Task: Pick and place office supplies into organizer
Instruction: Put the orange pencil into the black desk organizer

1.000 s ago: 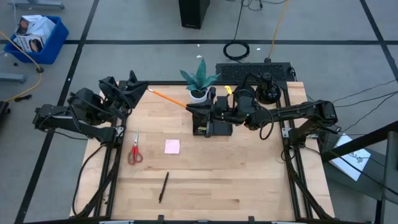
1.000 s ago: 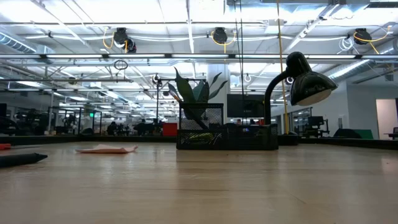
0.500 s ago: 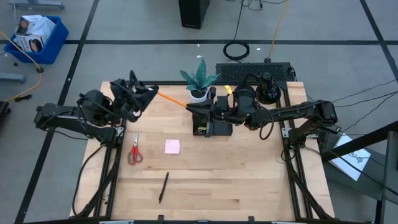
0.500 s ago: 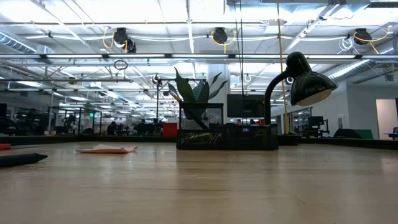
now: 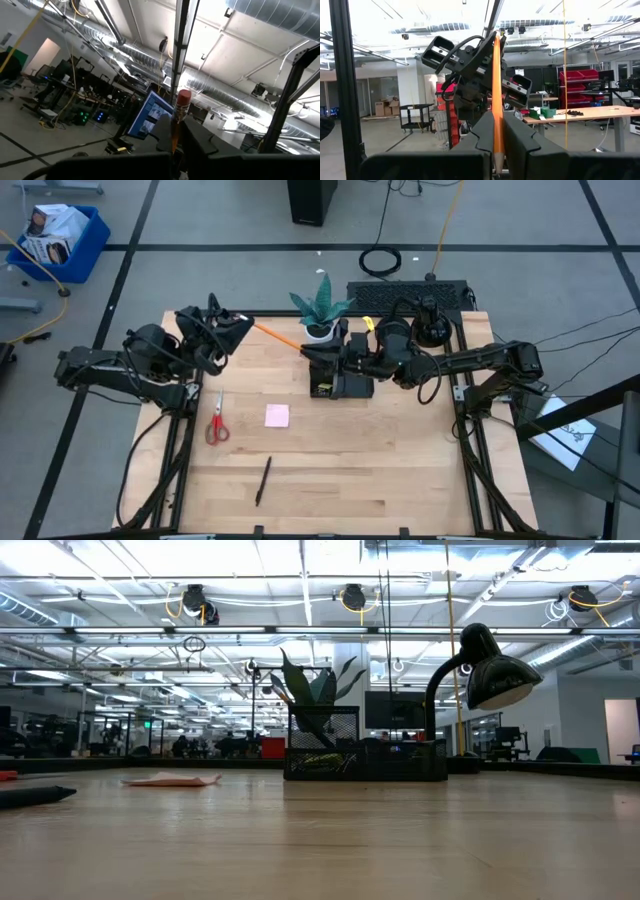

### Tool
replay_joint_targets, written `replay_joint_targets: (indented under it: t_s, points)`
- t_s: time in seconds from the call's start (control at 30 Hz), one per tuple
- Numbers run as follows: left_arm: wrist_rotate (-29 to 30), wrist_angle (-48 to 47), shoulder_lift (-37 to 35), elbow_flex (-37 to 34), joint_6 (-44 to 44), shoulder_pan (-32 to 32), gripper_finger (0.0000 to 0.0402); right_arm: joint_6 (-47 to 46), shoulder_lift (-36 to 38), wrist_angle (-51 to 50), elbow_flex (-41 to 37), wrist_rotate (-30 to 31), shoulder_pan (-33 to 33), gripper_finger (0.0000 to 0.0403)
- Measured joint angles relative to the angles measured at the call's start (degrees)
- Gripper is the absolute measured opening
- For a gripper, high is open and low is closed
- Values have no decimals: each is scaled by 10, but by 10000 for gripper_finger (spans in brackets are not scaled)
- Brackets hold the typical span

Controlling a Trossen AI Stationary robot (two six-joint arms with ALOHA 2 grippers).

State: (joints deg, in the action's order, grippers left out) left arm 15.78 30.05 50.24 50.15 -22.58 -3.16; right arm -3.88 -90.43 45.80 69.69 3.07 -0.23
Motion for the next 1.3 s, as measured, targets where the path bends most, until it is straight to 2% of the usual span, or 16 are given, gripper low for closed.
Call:
replay_joint_targets:
  t_s: [0.17,0.33,0.5,0.63,0.87,0.97,1.13,1.3]
  points:
    - [0,0,0,0,-6,0,23,0,0,-1,0,-1,0,13]
    - [6,0,0,0,-5,0,8,0,0,-3,0,-2,3,21]
    - [8,3,0,0,-10,0,16,2,0,-12,0,-10,13,68]
    - [7,21,-2,0,-6,0,6,-9,0,-35,0,-12,22,111]
    - [10,26,-2,0,12,0,13,-83,0,-93,-5,-78,38,153]
    - [19,27,-2,0,34,1,6,-124,5,-114,-35,-93,45,159]
    - [71,-7,-5,0,39,18,16,-210,22,-98,-125,-106,61,159]
    - [80,-77,-4,0,33,43,7,-324,55,70,-239,-91,75,157]
